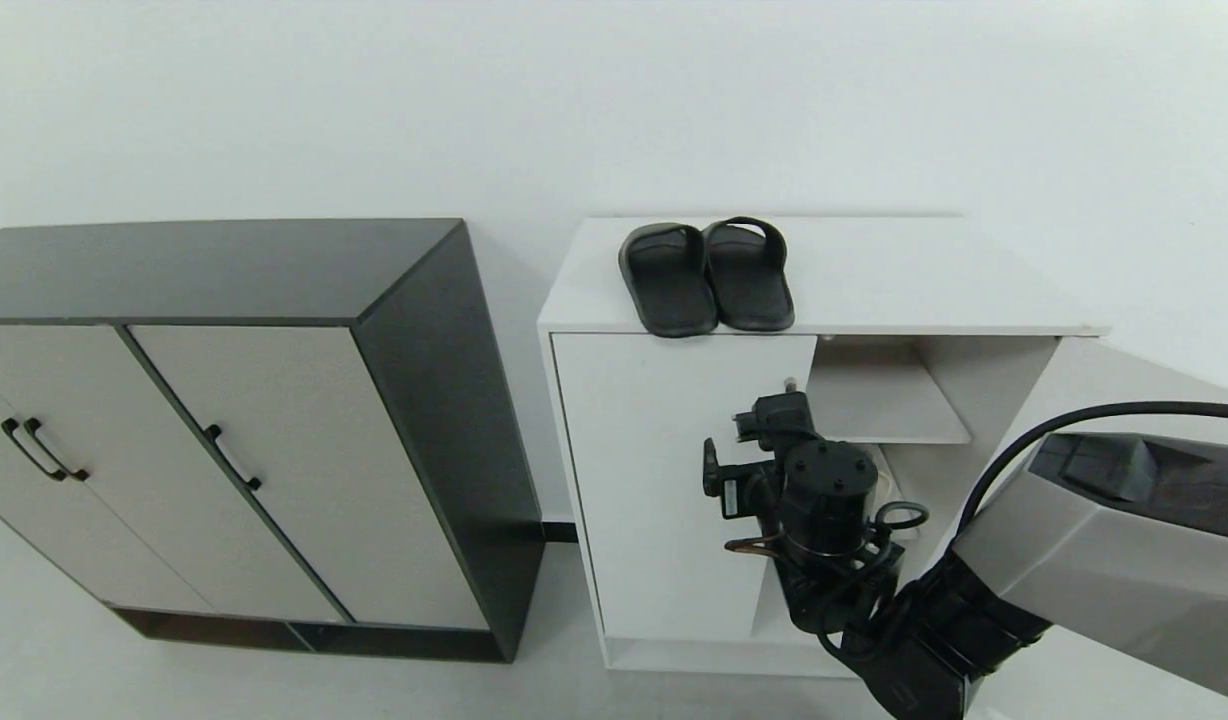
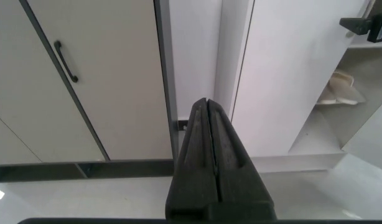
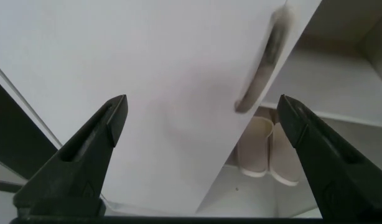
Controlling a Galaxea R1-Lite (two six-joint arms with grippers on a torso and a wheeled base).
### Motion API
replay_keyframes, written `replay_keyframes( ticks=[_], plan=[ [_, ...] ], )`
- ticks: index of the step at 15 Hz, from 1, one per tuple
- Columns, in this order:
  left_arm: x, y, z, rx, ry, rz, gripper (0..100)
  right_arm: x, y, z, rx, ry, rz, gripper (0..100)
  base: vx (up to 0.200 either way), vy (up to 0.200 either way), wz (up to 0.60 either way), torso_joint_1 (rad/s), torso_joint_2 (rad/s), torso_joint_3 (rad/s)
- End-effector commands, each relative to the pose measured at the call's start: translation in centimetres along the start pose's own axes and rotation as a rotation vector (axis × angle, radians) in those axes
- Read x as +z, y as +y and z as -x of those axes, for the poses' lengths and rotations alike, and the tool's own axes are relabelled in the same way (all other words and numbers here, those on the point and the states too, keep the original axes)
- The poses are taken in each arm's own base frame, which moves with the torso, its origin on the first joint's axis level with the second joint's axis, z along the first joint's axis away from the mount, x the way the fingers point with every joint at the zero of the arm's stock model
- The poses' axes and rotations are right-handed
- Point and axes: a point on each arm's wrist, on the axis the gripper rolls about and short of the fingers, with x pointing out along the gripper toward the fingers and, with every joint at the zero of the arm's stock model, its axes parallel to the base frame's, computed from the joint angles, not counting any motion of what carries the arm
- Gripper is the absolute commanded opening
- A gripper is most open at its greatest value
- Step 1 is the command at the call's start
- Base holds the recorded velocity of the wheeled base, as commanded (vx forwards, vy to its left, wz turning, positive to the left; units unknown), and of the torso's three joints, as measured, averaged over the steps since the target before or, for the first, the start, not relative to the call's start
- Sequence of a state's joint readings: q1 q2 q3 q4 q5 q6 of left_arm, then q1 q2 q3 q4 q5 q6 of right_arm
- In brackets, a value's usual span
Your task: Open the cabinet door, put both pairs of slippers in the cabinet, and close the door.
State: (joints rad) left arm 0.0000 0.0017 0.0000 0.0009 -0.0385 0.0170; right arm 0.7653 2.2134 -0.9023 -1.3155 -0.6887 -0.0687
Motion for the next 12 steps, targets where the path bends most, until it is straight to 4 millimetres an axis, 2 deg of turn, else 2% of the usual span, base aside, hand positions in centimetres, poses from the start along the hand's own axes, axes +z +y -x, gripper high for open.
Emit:
replay_keyframes(
  ticks=[1, 7, 12],
  plan=[
    [0.0, 0.0, 0.0, 0.0, -0.001, 0.0, 0, -0.1, 0.0, 0.0, 0.002, 0.001, 0.001, 100, 0.0, 0.0, 0.0, 0.217, -0.53, -0.315],
    [0.0, 0.0, 0.0, 0.0, -0.001, 0.0, 0, 0.1, 0.0, 0.1, 0.028, -0.016, -0.01, 100, 0.0, 0.0, 0.0, 0.227, -0.54, -0.307],
    [0.0, 0.0, 0.0, 0.0, -0.001, -0.001, 0, 1.2, -0.2, 0.3, 0.048, -0.062, 0.008, 100, 0.0, 0.0, 0.0, 0.043, -0.09, -0.057]
  ],
)
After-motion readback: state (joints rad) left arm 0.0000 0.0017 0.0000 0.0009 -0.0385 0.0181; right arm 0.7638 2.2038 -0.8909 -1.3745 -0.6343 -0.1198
